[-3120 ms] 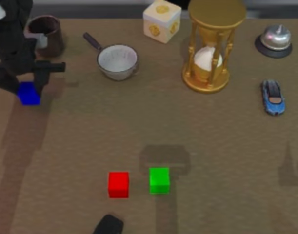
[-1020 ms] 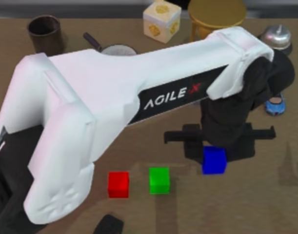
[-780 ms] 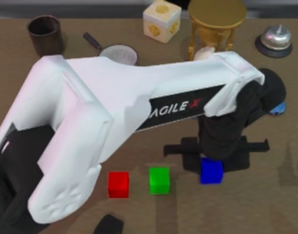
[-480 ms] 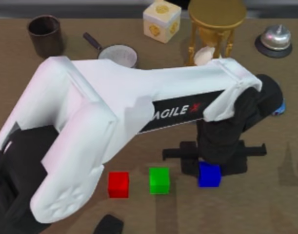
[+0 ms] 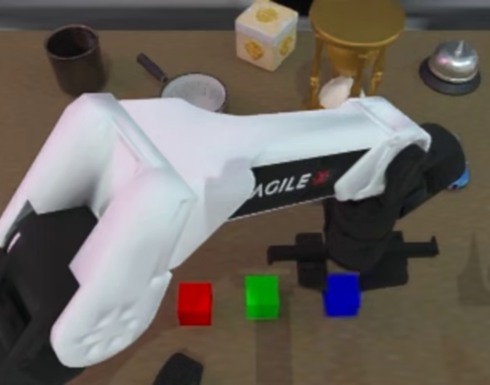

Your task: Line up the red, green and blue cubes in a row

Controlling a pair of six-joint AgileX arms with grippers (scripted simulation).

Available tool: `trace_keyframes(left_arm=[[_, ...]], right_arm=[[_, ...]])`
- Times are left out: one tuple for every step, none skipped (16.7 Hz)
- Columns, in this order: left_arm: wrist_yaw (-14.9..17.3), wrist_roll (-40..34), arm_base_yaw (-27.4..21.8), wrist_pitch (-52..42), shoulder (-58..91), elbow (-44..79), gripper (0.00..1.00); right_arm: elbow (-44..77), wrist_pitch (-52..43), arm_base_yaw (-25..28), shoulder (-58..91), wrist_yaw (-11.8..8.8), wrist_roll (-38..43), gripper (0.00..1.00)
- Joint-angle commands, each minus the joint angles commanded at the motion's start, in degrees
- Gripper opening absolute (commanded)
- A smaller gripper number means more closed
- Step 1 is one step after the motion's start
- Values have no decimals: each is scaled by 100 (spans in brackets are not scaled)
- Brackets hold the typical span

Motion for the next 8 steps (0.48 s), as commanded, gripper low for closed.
trace_keyframes(left_arm=[[0, 0, 0, 0, 0, 0, 68], [0, 0, 0, 0, 0, 0, 75], [0, 0, 0, 0, 0, 0, 83], [0, 0, 0, 0, 0, 0, 90], [0, 0, 0, 0, 0, 0, 98], [0, 0, 0, 0, 0, 0, 100], [0, 0, 0, 0, 0, 0, 100], [0, 0, 0, 0, 0, 0, 100]], right_arm=[[0, 0, 0, 0, 0, 0, 100], [0, 0, 0, 0, 0, 0, 100], [0, 0, 0, 0, 0, 0, 100], [0, 0, 0, 0, 0, 0, 100], [0, 0, 0, 0, 0, 0, 100], [0, 0, 0, 0, 0, 0, 100], [0, 0, 0, 0, 0, 0, 100], [0, 0, 0, 0, 0, 0, 100]])
